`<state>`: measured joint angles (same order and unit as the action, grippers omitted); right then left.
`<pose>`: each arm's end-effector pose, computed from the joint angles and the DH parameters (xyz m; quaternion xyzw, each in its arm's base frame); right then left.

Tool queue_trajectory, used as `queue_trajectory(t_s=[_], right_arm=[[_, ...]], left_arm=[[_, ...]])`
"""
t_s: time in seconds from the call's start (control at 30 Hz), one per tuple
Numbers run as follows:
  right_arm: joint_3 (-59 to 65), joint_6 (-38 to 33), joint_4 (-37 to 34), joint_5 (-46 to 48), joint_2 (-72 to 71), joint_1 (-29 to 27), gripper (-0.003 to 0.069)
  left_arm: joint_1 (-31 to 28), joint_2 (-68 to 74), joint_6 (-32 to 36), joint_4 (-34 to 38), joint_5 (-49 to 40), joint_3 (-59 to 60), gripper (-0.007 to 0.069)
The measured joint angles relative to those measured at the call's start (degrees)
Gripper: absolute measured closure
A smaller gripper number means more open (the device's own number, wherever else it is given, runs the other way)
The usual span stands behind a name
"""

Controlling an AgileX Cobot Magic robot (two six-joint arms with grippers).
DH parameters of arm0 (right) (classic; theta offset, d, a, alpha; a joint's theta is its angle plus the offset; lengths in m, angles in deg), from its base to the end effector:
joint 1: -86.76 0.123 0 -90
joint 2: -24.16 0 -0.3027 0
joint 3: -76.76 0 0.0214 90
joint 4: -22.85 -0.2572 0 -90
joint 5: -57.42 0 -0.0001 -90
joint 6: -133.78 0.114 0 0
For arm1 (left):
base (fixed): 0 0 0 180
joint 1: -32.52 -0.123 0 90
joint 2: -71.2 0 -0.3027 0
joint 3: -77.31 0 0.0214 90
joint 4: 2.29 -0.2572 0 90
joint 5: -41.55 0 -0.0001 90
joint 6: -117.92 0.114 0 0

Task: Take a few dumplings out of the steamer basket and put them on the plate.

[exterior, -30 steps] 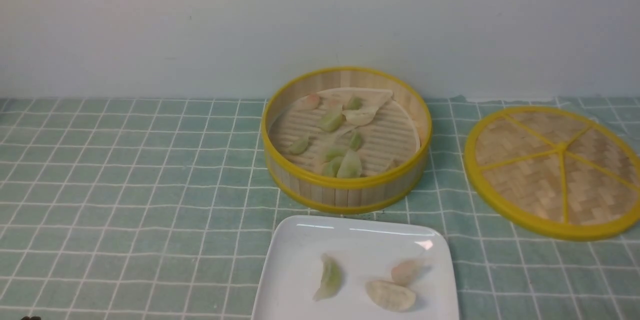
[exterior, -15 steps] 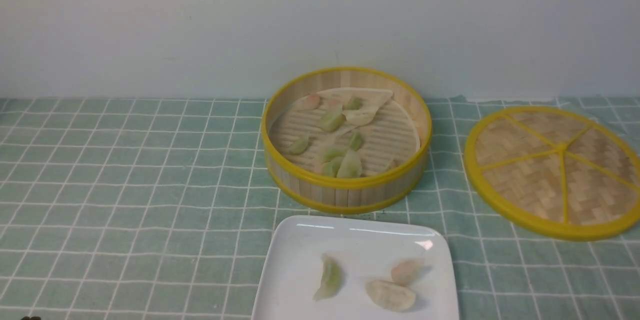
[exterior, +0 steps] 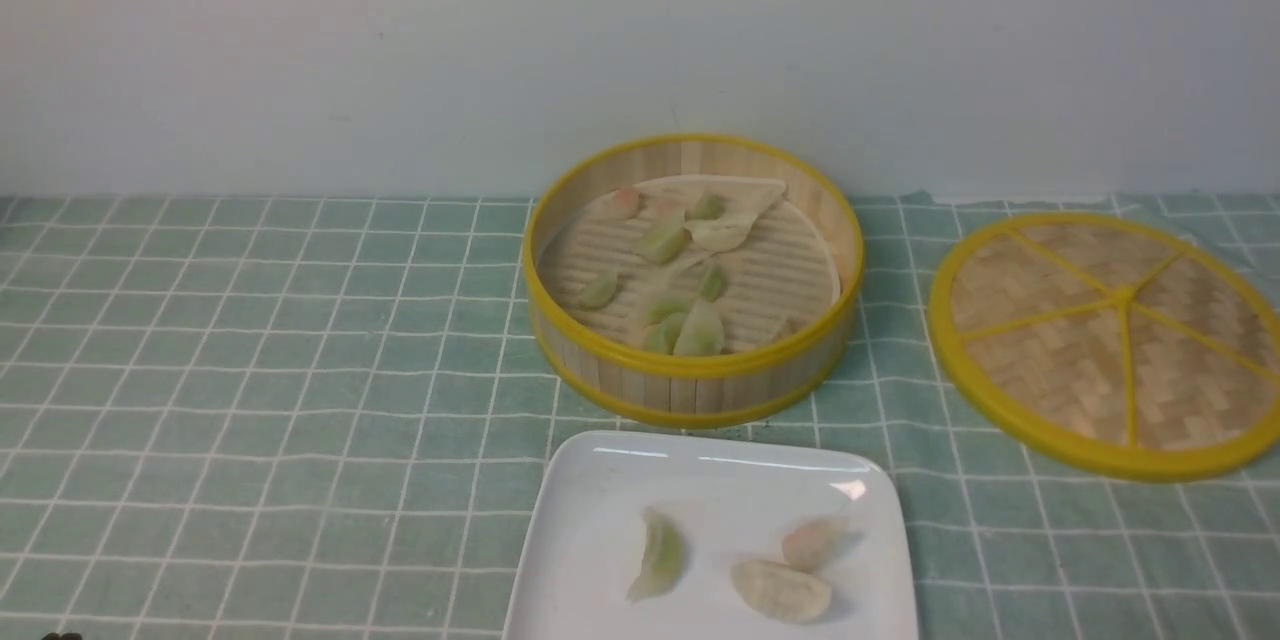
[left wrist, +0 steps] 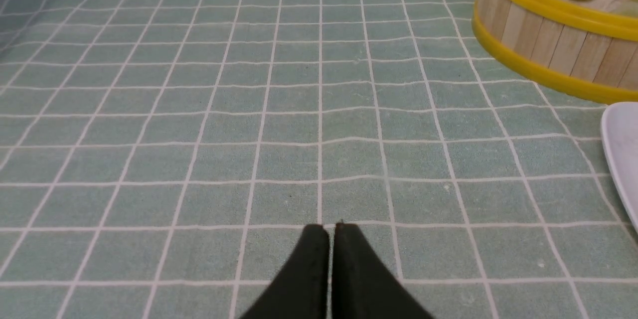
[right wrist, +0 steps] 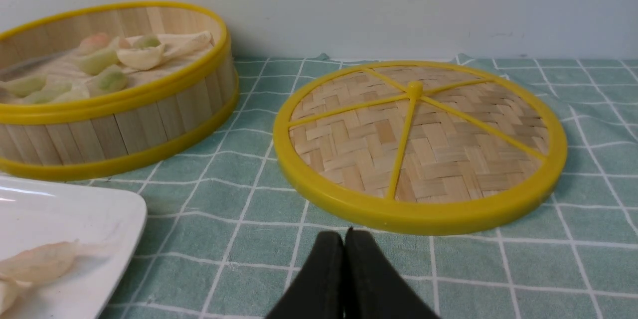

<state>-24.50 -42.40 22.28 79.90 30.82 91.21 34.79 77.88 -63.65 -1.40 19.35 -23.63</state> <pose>0.0622 0.0053 0.1650 -0.0018 0.8084 0.0467 0.5868 0.0626 -0.0032 0.1635 0.0009 0.8087 -0.0263 0.5876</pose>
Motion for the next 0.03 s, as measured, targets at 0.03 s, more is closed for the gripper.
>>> queue_trajectory(t_s=[0.03], right_arm=[[0.0,0.0,0.0,0.0,0.0,0.0,0.0672]], left_arm=[[0.0,0.0,0.0,0.0,0.0,0.0,0.0631]])
